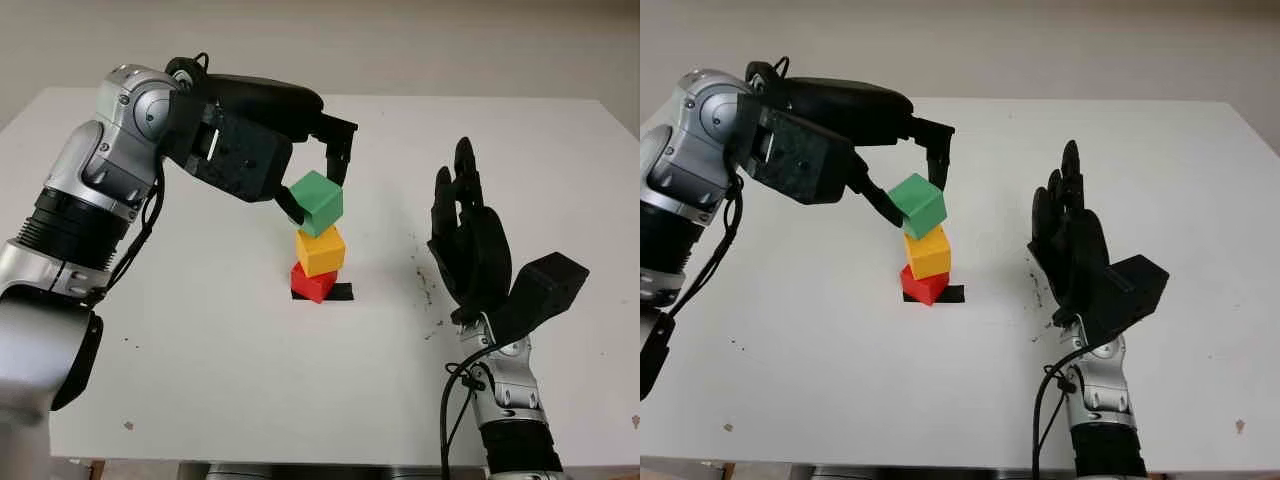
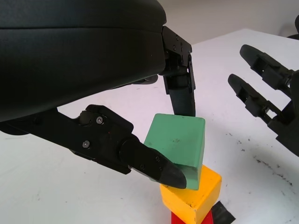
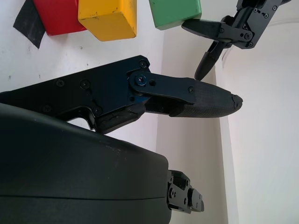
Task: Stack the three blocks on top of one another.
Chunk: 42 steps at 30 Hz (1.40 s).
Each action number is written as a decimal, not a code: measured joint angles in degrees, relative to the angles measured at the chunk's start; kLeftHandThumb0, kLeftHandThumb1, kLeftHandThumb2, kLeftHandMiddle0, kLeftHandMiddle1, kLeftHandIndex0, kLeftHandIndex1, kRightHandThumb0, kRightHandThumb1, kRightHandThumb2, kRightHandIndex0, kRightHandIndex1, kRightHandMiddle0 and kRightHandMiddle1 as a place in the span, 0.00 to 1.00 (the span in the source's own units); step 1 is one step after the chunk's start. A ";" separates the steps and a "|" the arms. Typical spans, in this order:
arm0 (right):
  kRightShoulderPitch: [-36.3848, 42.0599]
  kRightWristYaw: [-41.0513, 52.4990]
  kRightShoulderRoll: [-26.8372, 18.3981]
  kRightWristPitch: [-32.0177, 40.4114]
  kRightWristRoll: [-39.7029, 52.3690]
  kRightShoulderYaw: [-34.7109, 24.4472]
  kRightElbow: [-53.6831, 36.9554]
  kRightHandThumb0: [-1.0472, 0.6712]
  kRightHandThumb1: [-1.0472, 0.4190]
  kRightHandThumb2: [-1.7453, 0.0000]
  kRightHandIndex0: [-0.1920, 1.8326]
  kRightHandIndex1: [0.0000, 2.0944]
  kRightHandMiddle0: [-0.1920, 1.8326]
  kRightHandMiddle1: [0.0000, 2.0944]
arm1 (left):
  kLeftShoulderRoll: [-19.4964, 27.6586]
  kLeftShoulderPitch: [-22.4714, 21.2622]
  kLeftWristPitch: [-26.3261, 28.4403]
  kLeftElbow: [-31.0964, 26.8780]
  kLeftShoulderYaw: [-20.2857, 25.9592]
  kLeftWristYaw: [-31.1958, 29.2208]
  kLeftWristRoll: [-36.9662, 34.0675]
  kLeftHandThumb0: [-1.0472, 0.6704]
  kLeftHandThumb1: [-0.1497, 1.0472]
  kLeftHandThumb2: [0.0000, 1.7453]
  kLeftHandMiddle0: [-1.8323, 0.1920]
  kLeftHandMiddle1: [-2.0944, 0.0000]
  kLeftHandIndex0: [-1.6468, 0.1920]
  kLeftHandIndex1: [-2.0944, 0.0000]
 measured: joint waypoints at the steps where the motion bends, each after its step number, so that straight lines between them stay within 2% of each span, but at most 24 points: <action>1: 0.00 0.00 0.00 0.00 0.00 0.00 0.00 0.18 0.00 0.67 0.00 0.00 0.00 0.00 | 0.00 0.00 -0.54 0.08 -0.05 0.03 0.11 0.37 0.98 0.03 0.80 0.97 0.75 0.29; 10: 0.02 -0.10 0.05 -0.05 0.22 -0.02 -0.01 0.17 0.00 0.67 0.00 0.00 0.00 0.00 | -0.33 0.05 -3.65 2.41 -0.49 0.91 1.74 0.37 0.98 0.03 0.81 0.98 0.74 0.28; 23: 0.41 -0.62 0.20 -0.16 -0.38 0.04 -0.31 0.17 0.00 0.67 0.00 0.00 0.00 0.00 | -1.41 0.05 -4.49 3.81 -1.31 1.14 2.94 0.35 0.98 0.03 0.81 0.97 0.76 0.27; 30: 0.46 -0.49 0.30 -0.40 -0.33 0.07 -0.33 0.17 0.00 0.68 0.00 0.00 0.00 0.01 | -1.88 0.05 -4.79 4.36 -1.31 1.17 2.88 0.35 0.98 0.03 0.81 0.97 0.77 0.22; 36: 0.50 -0.51 0.32 -0.41 -0.45 0.10 -0.36 0.17 0.00 0.67 0.00 0.00 0.00 0.00 | -2.24 0.03 -4.27 4.60 -1.32 1.31 3.75 0.35 0.97 0.03 0.80 0.97 0.74 0.29; 42: 0.50 -0.17 0.32 -0.41 -0.34 0.06 -0.36 0.17 0.00 0.67 0.00 0.00 0.00 0.00 | -2.65 0.03 -4.06 4.64 -1.32 1.50 3.88 0.35 0.96 0.03 0.79 0.97 0.72 0.30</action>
